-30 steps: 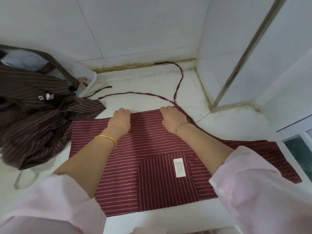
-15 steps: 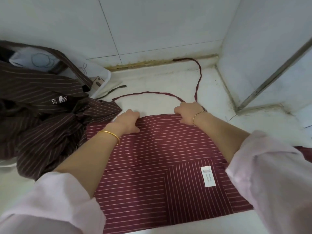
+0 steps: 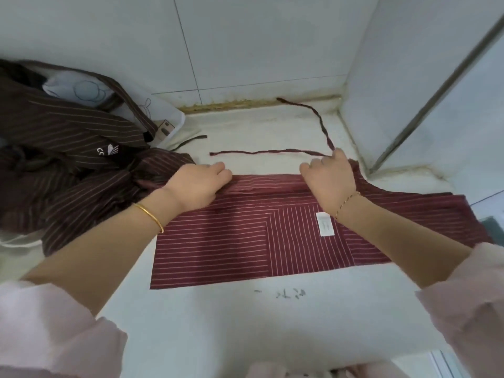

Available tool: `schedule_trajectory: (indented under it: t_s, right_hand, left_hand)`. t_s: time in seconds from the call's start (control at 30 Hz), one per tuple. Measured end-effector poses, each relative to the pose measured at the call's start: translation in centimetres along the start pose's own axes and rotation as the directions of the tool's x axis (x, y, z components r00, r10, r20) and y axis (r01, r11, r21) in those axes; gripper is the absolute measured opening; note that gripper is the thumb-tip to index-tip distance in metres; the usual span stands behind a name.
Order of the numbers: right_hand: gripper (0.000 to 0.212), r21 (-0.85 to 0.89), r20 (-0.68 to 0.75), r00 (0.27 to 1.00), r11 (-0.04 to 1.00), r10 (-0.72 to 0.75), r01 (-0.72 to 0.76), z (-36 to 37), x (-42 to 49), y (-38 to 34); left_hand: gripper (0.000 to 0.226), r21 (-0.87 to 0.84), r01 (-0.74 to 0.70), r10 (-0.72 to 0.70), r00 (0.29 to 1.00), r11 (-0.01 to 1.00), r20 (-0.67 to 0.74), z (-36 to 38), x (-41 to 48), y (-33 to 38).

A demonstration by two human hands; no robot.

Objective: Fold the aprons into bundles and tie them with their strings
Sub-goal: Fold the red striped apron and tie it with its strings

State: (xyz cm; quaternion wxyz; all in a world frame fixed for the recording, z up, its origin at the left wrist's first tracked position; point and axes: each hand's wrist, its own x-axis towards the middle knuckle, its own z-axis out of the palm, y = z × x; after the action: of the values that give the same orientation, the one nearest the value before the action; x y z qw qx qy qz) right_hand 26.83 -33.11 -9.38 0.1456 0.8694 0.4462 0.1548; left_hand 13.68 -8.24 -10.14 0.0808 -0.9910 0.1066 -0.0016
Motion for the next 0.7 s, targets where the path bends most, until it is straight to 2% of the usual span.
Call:
schedule_trajectory:
  t_s: [0.07,0.13,0.17,0.27,0.37,0.4,0.47,0.5,0.53,0.57,0.6,0.63,0.7]
  right_hand:
    - [0.03,-0.019,0.252,0.966,0.998,-0.049,0.055,-0.3,-2.5,-1.6]
    - [0.023,-0.049,0.468,0.882,0.994,-0.064,0.098,0.0,-4.0,-3.5]
    - [0.022,-0.065,0.566,0.823,0.993,-0.043,0.096,-0.4,-4.6,-4.3]
    - [0.019,-0.15,0.635,0.773,0.981,-0.002,0.125,-0.6,-5.4,-5.9]
    - [0.02,-0.202,0.668,0.744,0.966,0.018,0.159,-0.1,-6.2,-6.5]
    - [0.021,-0.207,0.685,0.728,0.965,0.027,0.159,0.1,-6.5,-6.5]
    - [0.02,-0.191,0.704,0.709,0.972,0.04,0.135,0.6,-7.2,-6.4]
    - [0.02,-0.171,0.707,0.706,0.979,0.045,0.109,0.8,-7.5,-6.3]
    - [0.021,-0.142,0.708,0.705,0.987,0.048,0.076,1.1,-7.7,-6.2]
    - [0.022,-0.113,0.703,0.71,0.993,0.049,0.044,1.2,-7.9,-6.2]
    - [0.025,-0.093,0.691,0.721,0.995,0.045,0.027,1.3,-8.2,-6.0]
    - [0.029,-0.071,0.68,0.732,0.997,0.04,0.012,1.3,-8.3,-5.9]
    - [0.042,-0.017,0.683,0.729,0.999,0.043,-0.044,1.4,-8.8,-5.6]
  left_hand:
    - [0.03,-0.023,-0.101,0.104,0.975,0.995,0.196,0.0,-1.7,1.6]
    - [0.028,-0.067,-0.083,0.103,0.904,0.994,0.416,0.0,-3.0,3.3]
    - [0.024,-0.102,-0.069,0.109,0.882,0.992,0.459,0.0,-3.5,4.1]
    - [0.017,-0.232,0.049,0.096,0.814,0.971,0.572,0.5,-4.6,5.8]
    - [0.02,-0.302,0.199,0.083,0.694,0.932,0.715,0.9,-5.3,7.1]
    - [0.02,-0.351,0.296,0.091,0.636,0.888,0.766,1.0,-5.4,7.6]
    - [0.02,-0.455,0.512,0.153,0.526,0.729,0.837,1.0,-5.2,8.4]
    - [0.021,-0.5,0.562,0.171,0.535,0.658,0.827,1.1,-4.8,8.8]
    - [0.02,-0.545,0.561,0.143,0.603,0.623,0.784,1.2,-4.2,9.0]
    - [0.017,-0.583,0.517,0.071,0.707,0.626,0.704,1.2,-3.6,9.2]
    - [0.013,-0.592,0.455,-0.025,0.806,0.665,0.591,1.4,-3.0,9.3]
    - [0.012,-0.577,0.402,-0.106,0.872,0.711,0.477,1.6,-2.4,9.5]
    - [0.021,-0.544,0.324,-0.159,0.931,0.774,0.329,2.2,-1.0,10.2]
